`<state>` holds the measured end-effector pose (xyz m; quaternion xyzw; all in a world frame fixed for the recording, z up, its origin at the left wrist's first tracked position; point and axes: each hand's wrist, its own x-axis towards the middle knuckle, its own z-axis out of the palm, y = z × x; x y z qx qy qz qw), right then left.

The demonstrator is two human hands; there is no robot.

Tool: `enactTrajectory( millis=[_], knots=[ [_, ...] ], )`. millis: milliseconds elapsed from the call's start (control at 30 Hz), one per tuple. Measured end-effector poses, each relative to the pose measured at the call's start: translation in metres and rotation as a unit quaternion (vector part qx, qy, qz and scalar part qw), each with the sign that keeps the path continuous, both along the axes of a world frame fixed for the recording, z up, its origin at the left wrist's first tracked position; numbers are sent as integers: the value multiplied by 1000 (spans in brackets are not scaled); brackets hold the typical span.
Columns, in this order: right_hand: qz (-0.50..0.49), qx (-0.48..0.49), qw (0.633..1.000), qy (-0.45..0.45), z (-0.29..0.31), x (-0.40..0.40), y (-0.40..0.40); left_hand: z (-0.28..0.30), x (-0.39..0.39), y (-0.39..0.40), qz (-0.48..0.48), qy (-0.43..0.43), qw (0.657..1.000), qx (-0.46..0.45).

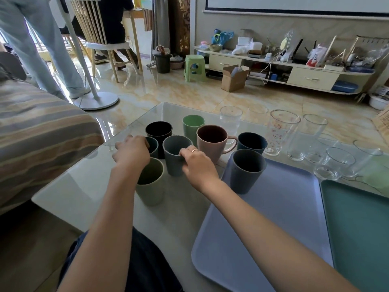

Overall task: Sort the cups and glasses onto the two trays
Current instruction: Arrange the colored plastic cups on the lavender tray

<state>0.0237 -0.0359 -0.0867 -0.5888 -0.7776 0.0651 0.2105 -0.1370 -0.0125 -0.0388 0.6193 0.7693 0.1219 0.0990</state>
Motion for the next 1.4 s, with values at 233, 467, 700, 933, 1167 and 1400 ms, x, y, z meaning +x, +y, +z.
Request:
enactTrajectory(
  millis=[233,467,700,933,1167,1400],
  knots=[
    [7,68,994,89,-8,27,-28,1,-10,7,30,-96,994,-32],
    [0,105,986,129,4,73,-97,8,-7,3,71,-141,987,-12],
    [-43,102,987,119,-1,107,-141,18,-4,-5,149,-117,975,121],
    [-57,87,988,113,-12,111,-152,39,14,-33,98,-136,927,336],
    [-76,98,987,104,-13,113,-159,52,50,-64,-93,-294,923,231],
    [-59,87,994,34,-5,110,-152,57,54,-67,-241,-294,924,43]
  ],
)
